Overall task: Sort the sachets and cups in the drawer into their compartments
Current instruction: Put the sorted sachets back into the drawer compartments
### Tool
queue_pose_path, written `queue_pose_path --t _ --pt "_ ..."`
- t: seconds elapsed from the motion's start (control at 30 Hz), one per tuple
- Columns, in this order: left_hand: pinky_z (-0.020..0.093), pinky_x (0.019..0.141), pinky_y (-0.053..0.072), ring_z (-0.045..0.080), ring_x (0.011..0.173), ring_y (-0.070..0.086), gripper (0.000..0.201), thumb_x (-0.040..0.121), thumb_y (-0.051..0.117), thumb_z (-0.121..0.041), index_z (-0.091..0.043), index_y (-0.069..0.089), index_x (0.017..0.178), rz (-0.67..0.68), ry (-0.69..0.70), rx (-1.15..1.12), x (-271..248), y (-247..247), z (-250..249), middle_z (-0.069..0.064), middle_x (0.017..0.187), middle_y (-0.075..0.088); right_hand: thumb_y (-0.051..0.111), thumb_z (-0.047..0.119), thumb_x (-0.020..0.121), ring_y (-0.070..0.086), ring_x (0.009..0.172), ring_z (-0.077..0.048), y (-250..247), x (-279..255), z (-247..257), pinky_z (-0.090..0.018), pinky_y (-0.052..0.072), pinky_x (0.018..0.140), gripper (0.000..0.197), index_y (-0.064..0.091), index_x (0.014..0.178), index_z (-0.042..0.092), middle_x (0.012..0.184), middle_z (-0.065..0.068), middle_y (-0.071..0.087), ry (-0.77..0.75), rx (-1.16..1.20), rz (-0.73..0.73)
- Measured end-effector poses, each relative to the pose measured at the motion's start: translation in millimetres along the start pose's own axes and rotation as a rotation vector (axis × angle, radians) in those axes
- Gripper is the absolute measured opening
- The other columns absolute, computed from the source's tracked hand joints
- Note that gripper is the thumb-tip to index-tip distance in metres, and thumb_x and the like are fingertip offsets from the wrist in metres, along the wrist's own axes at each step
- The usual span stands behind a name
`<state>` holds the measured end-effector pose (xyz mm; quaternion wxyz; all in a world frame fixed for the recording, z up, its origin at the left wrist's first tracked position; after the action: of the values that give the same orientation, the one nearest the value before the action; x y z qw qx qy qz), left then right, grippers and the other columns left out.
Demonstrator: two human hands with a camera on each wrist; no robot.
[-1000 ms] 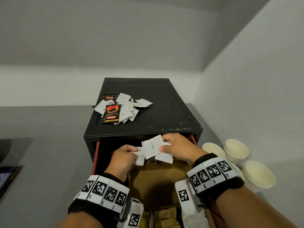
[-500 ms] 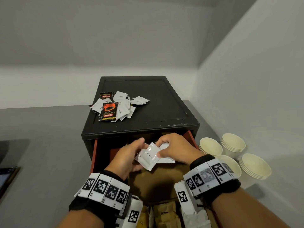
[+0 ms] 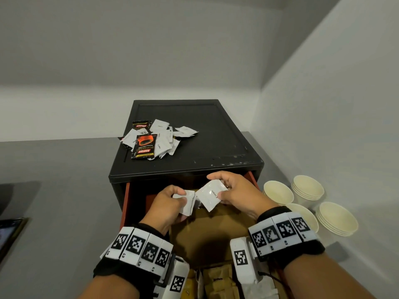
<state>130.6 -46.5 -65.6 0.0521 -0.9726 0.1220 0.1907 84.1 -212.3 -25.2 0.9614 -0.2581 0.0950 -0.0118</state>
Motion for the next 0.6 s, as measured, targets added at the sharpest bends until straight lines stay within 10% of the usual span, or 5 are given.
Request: queue_pose_path --t 0.4,0.6 --pt "0.030 0.071 0.049 0.020 0.093 0.062 0.029 0.093 0.053 -0.037 -0.013 0.062 0.106 0.056 -0.129 -0.182 -1 2 -6 0.007 0.101 0.067 0.054 0.018 0.094 0.061 0.079 -0.009 25 16 -4 -0.017 0.041 0.055 0.013 0.054 0.081 0.021 0.103 -0.005 0.066 0.209 0.159 -0.131" --pt "0.031 0.067 0.050 0.024 0.089 0.059 0.025 0.091 0.050 0.003 -0.007 0.054 0.114 -0.059 -0.014 -0.150 7 -4 0 0.014 0.105 0.060 0.049 0.017 0.096 0.051 0.063 -0.009 38 32 0 -0.021 0.044 0.064 0.024 0.059 0.074 0.016 0.072 0.000 0.057 0.224 0.088 -0.042"
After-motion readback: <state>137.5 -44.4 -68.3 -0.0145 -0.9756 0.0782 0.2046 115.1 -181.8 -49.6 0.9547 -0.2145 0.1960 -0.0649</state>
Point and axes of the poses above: each hand's wrist, its own x-axis towards the middle knuckle, its own y-axis out of the palm, z = x × y, the point moved 2 cm from there along x, towards the middle knuckle
